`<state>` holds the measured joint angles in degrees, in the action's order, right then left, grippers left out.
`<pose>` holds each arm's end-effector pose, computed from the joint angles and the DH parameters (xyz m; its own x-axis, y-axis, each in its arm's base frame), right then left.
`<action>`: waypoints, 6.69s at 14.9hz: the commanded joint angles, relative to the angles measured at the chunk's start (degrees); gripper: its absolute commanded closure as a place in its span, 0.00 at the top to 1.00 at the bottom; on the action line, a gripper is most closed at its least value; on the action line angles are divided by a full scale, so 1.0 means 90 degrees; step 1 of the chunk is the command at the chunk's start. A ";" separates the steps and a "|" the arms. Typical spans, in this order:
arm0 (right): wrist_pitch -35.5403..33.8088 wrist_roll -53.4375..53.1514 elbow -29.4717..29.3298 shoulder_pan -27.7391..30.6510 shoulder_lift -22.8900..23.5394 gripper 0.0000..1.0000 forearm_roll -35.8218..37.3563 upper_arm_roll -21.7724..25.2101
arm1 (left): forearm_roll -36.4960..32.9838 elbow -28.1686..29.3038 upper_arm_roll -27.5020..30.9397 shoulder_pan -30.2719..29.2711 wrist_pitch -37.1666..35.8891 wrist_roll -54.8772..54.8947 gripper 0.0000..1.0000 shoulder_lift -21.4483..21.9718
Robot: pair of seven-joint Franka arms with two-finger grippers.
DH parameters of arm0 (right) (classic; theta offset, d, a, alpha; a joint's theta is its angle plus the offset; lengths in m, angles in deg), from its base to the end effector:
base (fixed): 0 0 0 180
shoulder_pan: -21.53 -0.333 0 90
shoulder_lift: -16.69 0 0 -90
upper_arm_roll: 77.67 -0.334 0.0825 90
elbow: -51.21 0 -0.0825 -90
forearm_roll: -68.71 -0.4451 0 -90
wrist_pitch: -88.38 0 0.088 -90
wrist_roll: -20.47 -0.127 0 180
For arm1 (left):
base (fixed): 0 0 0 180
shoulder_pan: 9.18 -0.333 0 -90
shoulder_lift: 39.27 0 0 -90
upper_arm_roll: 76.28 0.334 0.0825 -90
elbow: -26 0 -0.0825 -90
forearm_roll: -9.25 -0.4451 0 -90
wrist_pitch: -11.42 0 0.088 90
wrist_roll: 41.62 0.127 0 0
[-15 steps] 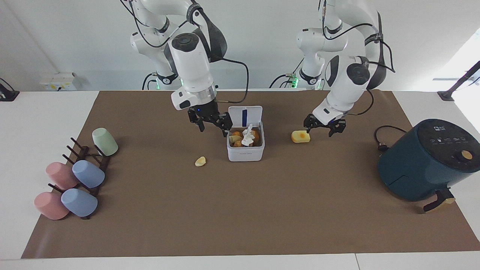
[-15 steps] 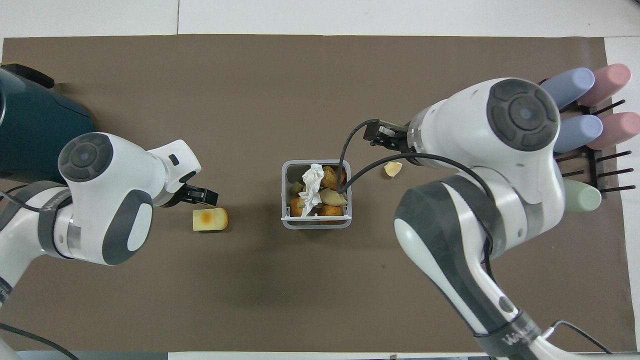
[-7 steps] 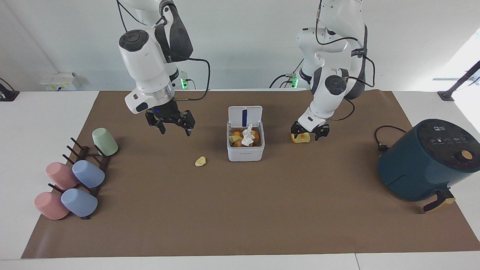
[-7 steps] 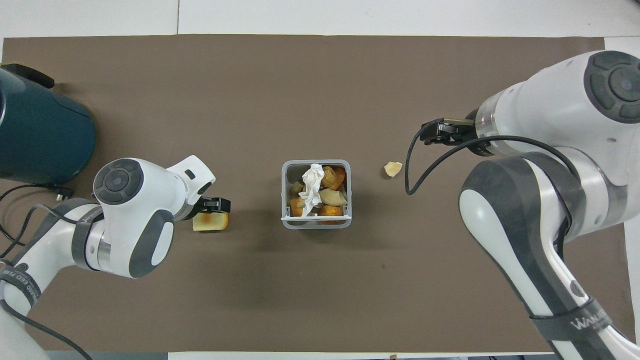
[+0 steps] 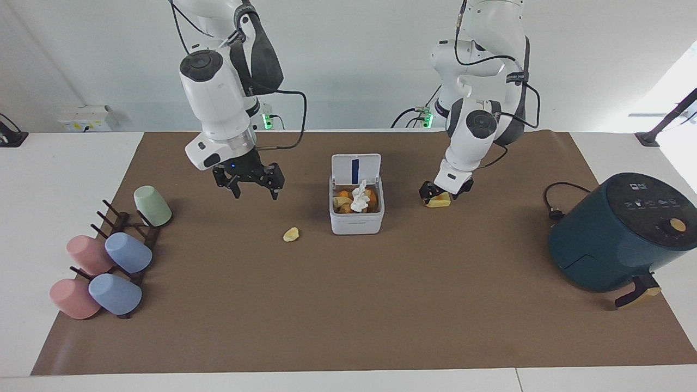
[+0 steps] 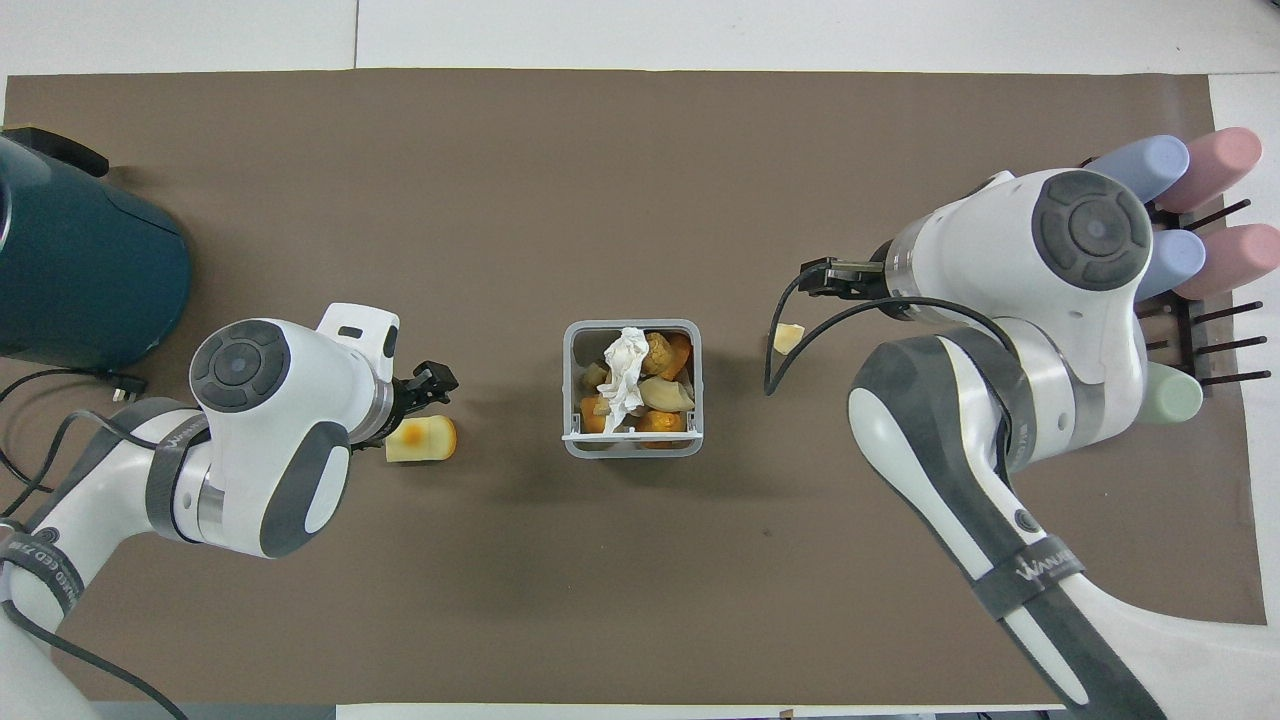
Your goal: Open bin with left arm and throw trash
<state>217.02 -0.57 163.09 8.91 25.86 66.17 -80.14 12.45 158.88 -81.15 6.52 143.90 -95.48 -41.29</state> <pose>0.6394 0.1737 0.3766 0.9852 -0.1339 0.1066 -0.1246 -0.9882 -0.0891 0.5145 -0.1953 0.2777 0.8125 0.5799 -0.0597 0.5805 -0.8142 -0.0096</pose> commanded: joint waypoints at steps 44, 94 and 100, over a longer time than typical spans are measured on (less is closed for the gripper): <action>-0.0658 -0.1110 -0.0995 -0.0609 0.0085 0.00 -0.0177 -0.0097 | 0.1175 -0.3408 -0.0005 0.0189 -0.1091 -0.0640 0.00 -0.0420; 0.0463 -0.4020 -0.0097 -0.2093 -0.0179 0.58 -0.1582 -0.0175 | -0.0248 -0.5693 0.0121 -0.0758 -0.6233 0.5487 1.00 -0.0097; 0.0463 -0.4029 -0.0146 -0.2093 -0.0169 1.00 -0.1582 -0.0175 | -0.0248 -0.4757 0.0141 -0.0718 -0.4839 0.5526 1.00 0.0283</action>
<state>220.06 -35.87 160.31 -9.89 25.59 53.15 -81.68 11.85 111.85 -79.88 -0.13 95.62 -46.72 -40.33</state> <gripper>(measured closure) 0.260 0.000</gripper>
